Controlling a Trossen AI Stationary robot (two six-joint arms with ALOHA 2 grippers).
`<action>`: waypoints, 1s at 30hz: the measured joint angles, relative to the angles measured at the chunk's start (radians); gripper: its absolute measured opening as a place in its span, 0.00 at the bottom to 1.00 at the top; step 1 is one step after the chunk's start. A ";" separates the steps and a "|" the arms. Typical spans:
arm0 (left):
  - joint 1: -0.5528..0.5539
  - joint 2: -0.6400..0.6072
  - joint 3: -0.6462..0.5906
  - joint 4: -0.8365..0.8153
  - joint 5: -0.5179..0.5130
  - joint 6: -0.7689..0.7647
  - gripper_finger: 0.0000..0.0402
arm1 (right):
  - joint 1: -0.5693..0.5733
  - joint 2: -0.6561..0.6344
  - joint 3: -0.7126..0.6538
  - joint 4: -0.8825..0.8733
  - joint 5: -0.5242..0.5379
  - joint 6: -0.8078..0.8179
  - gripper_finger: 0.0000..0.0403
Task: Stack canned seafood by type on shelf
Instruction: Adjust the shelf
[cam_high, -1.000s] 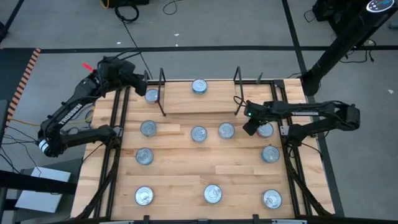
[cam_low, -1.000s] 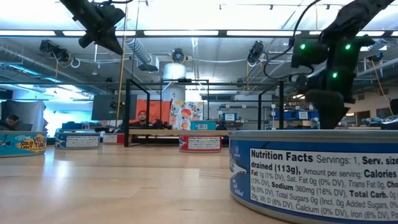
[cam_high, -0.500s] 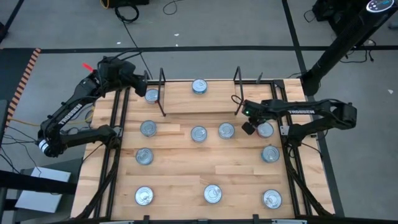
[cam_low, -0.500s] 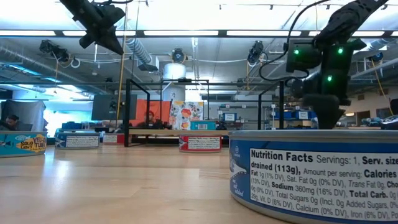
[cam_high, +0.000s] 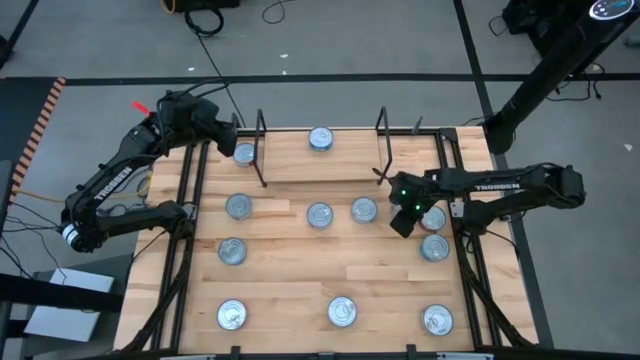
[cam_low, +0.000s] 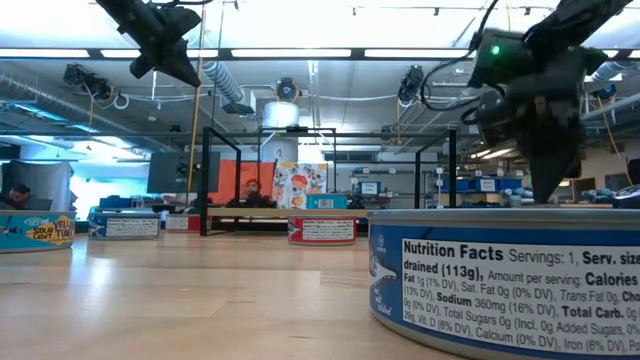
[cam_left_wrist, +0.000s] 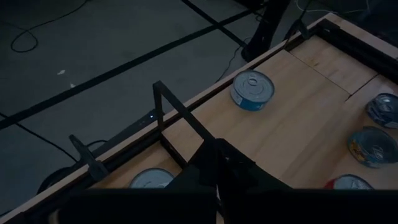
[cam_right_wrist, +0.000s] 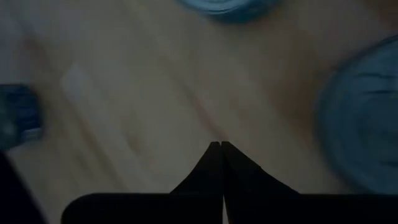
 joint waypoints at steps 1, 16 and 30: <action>0.000 0.000 0.000 0.000 0.006 0.000 0.00 | 0.027 -0.009 0.000 0.022 0.001 0.031 0.01; -0.001 0.000 0.000 0.001 0.034 0.000 0.00 | 0.173 0.009 0.058 -0.252 0.666 0.413 0.00; -0.007 0.000 0.000 0.008 0.126 0.023 0.00 | 0.223 0.083 0.001 -0.049 0.393 0.450 0.00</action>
